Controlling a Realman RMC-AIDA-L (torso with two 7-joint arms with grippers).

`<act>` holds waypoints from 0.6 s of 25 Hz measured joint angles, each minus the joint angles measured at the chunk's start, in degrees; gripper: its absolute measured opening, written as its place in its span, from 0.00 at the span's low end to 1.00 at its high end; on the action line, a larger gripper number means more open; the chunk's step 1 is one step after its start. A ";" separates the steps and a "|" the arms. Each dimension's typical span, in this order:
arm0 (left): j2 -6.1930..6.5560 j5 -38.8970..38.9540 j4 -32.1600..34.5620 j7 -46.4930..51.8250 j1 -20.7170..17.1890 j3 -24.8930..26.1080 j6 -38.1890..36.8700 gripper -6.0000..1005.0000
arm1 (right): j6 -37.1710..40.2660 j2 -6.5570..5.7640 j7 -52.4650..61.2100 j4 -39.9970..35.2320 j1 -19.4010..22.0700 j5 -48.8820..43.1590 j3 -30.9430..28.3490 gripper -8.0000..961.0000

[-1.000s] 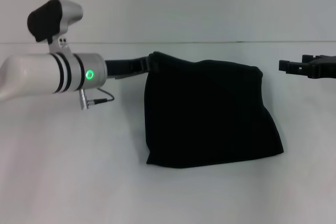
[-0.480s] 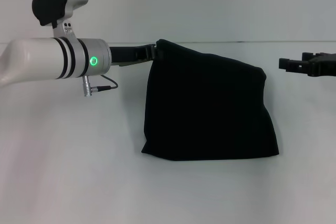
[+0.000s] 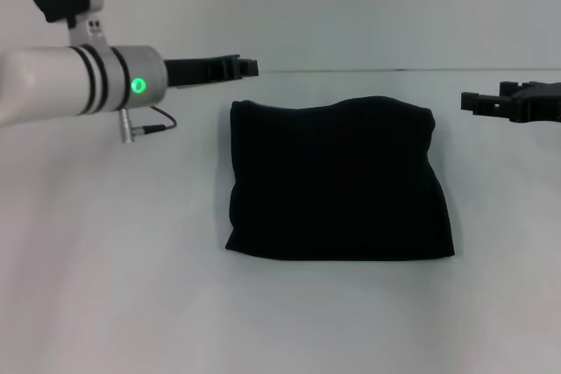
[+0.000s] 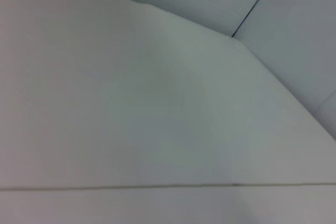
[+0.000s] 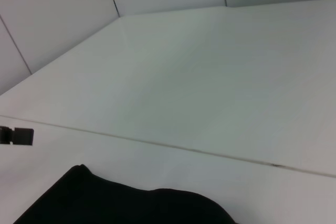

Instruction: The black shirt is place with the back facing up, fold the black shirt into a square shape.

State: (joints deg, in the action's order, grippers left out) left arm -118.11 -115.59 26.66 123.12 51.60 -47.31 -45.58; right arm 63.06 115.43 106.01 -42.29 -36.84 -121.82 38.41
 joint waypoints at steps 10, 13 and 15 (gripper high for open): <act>-3.07 0.78 24.50 -2.25 -12.64 2.31 -25.95 0.40 | 9.42 -1.04 -1.46 -3.47 0.54 0.40 -1.29 0.91; -3.81 1.18 27.17 -5.83 -14.43 2.50 -33.78 0.54 | 14.55 -1.13 -3.73 -4.93 0.82 0.42 -1.40 0.91; -4.07 1.47 27.15 -9.10 -14.73 2.73 -38.01 0.63 | 18.26 -1.18 -5.31 -5.23 0.87 0.42 -1.32 0.91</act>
State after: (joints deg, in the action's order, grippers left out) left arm -122.18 -114.13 53.81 114.02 36.86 -44.58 -83.59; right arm 81.33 114.24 100.70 -47.52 -35.97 -121.40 37.09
